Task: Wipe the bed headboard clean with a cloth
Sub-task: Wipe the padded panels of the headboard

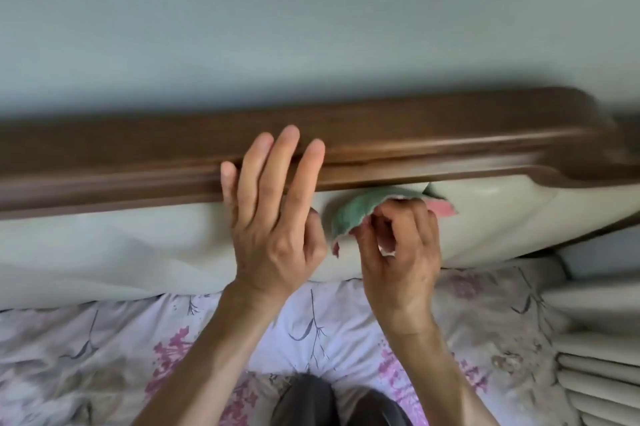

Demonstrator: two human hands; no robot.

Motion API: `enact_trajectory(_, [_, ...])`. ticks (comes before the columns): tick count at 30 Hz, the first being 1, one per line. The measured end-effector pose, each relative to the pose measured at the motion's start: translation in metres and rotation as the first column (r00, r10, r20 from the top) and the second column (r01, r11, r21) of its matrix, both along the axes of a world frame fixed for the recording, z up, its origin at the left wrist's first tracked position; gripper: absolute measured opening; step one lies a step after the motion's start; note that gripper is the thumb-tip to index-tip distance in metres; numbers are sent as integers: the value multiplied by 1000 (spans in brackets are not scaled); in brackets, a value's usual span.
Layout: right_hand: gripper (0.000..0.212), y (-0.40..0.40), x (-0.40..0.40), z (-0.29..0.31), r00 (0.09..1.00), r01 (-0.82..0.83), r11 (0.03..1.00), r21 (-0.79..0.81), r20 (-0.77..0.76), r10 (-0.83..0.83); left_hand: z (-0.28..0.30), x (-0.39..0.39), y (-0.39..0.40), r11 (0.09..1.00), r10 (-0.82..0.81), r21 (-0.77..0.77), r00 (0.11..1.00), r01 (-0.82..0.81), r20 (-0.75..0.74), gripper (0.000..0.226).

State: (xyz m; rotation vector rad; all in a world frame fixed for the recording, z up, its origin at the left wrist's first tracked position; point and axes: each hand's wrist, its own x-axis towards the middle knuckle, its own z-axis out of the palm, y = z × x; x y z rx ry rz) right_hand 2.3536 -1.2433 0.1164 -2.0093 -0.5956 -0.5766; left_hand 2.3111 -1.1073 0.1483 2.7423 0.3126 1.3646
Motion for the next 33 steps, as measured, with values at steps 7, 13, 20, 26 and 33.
enact_trajectory(7, [18,29,-8,-60,950,20,996,-89,312,9,-33,-10,1,994,-112,2,989,112,101,67])
enact_trajectory(13, [20,28,-21,-90,942,32,994,-100,334,4,-79,-54,-18,995,-68,-75,995,63,-70,67])
enact_trajectory(20, [23,12,-17,-125,901,26,956,-291,421,104,-102,-77,-4,995,-43,-97,979,23,-201,71])
enact_trajectory(26, [8,38,-22,-92,906,35,976,-214,420,59,-120,-77,-3,993,-64,-108,978,43,-200,76])
enact_trajectory(33, [21,32,-34,-154,868,31,926,-377,469,161,-139,-79,0,982,-91,-173,989,69,-117,70])
